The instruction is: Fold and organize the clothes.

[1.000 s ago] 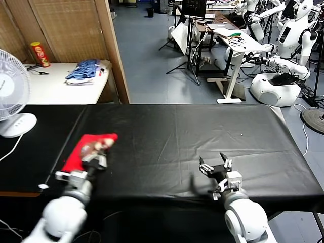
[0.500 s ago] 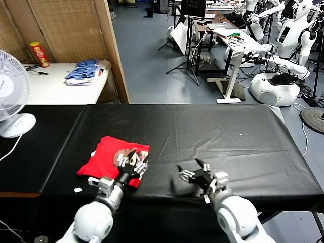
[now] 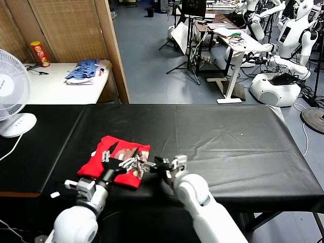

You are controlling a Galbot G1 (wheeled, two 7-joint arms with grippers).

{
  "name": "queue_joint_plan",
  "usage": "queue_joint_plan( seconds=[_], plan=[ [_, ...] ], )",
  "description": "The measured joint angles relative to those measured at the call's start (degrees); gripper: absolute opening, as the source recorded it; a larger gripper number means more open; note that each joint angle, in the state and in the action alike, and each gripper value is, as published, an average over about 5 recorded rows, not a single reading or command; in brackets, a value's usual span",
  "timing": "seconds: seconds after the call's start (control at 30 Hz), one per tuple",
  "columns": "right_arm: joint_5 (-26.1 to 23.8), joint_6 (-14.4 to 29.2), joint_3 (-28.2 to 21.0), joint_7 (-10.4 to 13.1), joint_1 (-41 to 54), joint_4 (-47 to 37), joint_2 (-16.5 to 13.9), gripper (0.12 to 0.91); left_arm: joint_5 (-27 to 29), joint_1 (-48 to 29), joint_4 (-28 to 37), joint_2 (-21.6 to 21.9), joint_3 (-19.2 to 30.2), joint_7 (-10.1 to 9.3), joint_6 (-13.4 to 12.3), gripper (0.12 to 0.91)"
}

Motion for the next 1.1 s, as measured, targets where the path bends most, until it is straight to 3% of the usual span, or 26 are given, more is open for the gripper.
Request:
queue_joint_plan(
  seconds=[0.13, 0.23, 0.4, 0.47, 0.53, 0.6, 0.73, 0.9, 1.0, 1.1],
  plan=[
    [-0.9, 0.3, -0.8, -0.8, 1.4, -2.5, 1.0, 0.578, 0.0, 1.9, -1.0, -0.4, -1.8, -0.5, -0.5, 0.798],
    [-4.4, 2.0, -1.0, -3.1, 2.0, -3.4, 0.7, 0.434, 0.0, 3.3, -1.4, -0.6, -3.1, -0.64, -1.1, 0.798],
    [-16.2, 7.4, -0.8, -8.9, 3.1, -4.6, -1.8, 0.189, 0.6, 5.1, -1.3, -0.8, -4.9, -0.78, -1.7, 0.798],
    [-21.7, 9.7, -0.5, -11.3, 3.2, -4.6, -3.5, 0.159, 0.6, 5.6, -1.0, -0.8, -5.4, -0.91, -2.0, 0.798],
    [-27.2, 12.5, 0.0, -13.8, 2.9, -4.3, -5.5, 0.189, 0.5, 6.0, -0.7, -0.8, -6.0, -1.01, -2.3, 0.798],
    [-32.3, 15.7, 0.5, -16.0, 2.4, -3.7, -7.9, 0.27, 0.4, 6.5, -0.4, -0.8, -6.5, -1.06, -2.6, 0.798],
    [-39.3, 22.3, 2.0, -17.7, 0.3, -1.5, -13.2, 0.485, 0.4, 7.2, 0.5, -0.8, -7.5, -1.16, -3.2, 0.798],
    [-41.1, 28.2, 5.6, -15.3, -5.6, 4.0, -18.6, 0.738, -1.0, 8.3, 1.3, -1.0, -8.6, 0.1, -3.8, 0.798],
    [-39.6, 29.4, 9.0, -12.6, -10.8, 8.2, -19.8, 0.789, -1.3, 9.3, 1.6, -1.1, -8.8, 0.09, -4.8, 0.798],
    [-37.3, 29.6, 12.6, -9.4, -16.7, 12.5, -20.0, 0.796, -1.5, 10.5, 1.4, -1.2, -8.8, -1.6, -5.1, 0.798]
  ],
)
